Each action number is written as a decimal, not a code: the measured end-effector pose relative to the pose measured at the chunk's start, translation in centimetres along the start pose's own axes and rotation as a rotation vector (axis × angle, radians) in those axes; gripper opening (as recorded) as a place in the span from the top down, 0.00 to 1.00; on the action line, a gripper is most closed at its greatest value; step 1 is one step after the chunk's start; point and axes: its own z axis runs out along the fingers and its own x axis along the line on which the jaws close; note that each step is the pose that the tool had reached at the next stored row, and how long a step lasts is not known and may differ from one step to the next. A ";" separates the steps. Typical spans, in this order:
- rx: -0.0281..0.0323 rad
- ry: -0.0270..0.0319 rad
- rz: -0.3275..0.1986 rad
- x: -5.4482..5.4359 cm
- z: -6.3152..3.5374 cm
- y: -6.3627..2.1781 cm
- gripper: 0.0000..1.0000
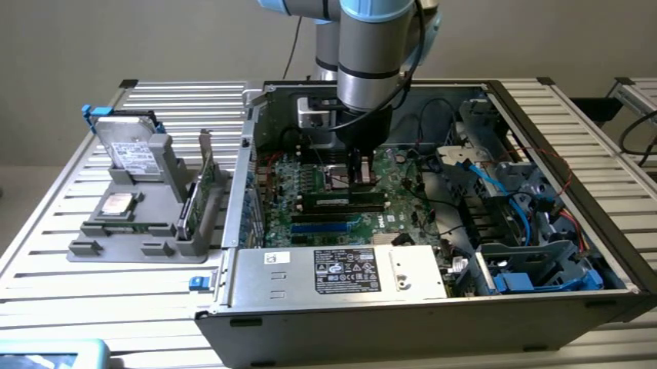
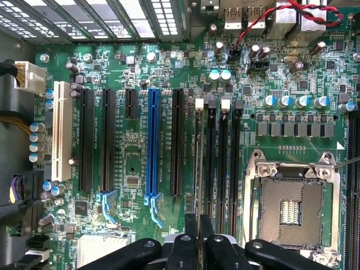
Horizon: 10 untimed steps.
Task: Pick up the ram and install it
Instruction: 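Insert the ram into the slot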
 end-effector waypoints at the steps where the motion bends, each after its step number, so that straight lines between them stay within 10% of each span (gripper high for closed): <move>1: 0.0002 0.0000 0.000 0.0 0.00 0.01 0.86; 10: 0.0032 0.0000 -0.002 0.0 0.00 0.03 0.86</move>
